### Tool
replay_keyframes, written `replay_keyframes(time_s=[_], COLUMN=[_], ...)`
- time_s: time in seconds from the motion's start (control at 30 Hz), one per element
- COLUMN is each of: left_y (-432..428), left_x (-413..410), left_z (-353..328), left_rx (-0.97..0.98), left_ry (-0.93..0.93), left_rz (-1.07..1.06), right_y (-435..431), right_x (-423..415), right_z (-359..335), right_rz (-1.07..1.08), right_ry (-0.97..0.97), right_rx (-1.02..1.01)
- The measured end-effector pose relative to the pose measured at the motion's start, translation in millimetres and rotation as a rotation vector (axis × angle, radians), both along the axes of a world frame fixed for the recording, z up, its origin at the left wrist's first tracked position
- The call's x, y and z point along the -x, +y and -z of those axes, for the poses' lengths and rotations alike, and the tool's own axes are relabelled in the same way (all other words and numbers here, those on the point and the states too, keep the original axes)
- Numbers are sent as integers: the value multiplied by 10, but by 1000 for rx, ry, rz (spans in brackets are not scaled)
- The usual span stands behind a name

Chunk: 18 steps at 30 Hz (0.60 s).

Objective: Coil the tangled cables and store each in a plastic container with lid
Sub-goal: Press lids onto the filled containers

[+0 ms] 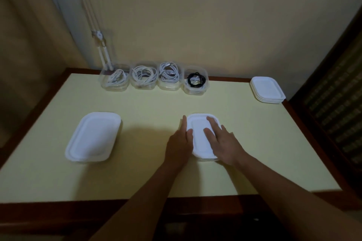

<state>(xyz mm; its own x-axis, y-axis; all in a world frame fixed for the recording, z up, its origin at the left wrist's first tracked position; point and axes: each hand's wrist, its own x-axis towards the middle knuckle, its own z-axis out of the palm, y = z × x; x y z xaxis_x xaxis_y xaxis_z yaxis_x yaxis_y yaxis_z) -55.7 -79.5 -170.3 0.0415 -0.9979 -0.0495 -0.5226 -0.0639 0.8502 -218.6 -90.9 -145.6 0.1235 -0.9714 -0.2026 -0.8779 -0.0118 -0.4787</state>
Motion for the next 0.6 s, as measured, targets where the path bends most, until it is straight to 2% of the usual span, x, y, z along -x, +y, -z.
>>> replay_keyframes(time_s=[0.2, 0.4, 0.5, 0.6], left_y=[340, 479, 471, 427], left_x=[-194, -663, -1066, -1527], left_z=[-18, -207, -378, -482], left_rx=[51, 128, 234, 442], left_ry=[-98, -312, -348, -411], left_rz=[8, 41, -5, -99], right_y=[246, 512, 543, 489], right_x=[-271, -650, -1057, -1553], right_z=[19, -84, -221, -388], right_rz=[81, 119, 130, 128], right_ry=[-71, -199, -301, -421], right_rx=[18, -1, 12, 55])
